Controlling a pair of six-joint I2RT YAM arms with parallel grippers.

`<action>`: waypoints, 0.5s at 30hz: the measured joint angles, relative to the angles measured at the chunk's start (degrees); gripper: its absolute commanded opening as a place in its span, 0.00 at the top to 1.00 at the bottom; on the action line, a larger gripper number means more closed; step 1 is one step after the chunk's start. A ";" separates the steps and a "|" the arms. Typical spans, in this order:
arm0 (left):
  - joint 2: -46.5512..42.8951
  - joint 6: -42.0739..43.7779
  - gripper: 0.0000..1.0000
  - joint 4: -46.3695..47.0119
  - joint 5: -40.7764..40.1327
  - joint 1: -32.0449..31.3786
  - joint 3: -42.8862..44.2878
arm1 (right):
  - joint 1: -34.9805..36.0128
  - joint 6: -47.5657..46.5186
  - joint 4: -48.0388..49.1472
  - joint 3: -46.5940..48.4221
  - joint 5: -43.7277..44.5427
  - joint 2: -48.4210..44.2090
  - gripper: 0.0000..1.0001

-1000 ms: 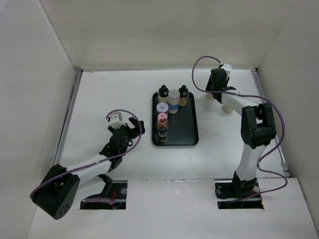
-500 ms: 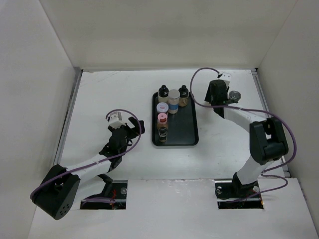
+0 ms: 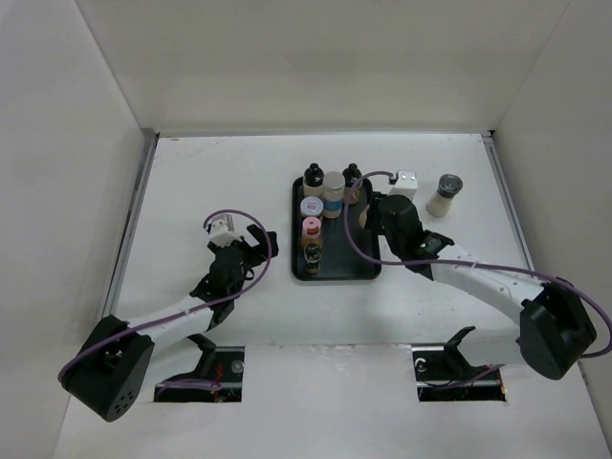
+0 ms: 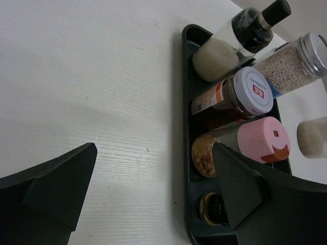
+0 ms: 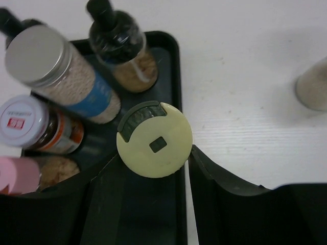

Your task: Organize the condiment bottles

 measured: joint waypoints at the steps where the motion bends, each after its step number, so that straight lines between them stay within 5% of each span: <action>1: 0.09 0.00 0.00 0.00 0.02 0.00 0.00 | 1.25 0.48 -0.13 -0.68 0.11 -0.55 0.56; 15: -0.02 -0.02 0.00 0.02 0.02 0.00 0.00 | 8.87 6.71 -6.21 -6.80 0.44 -2.23 0.56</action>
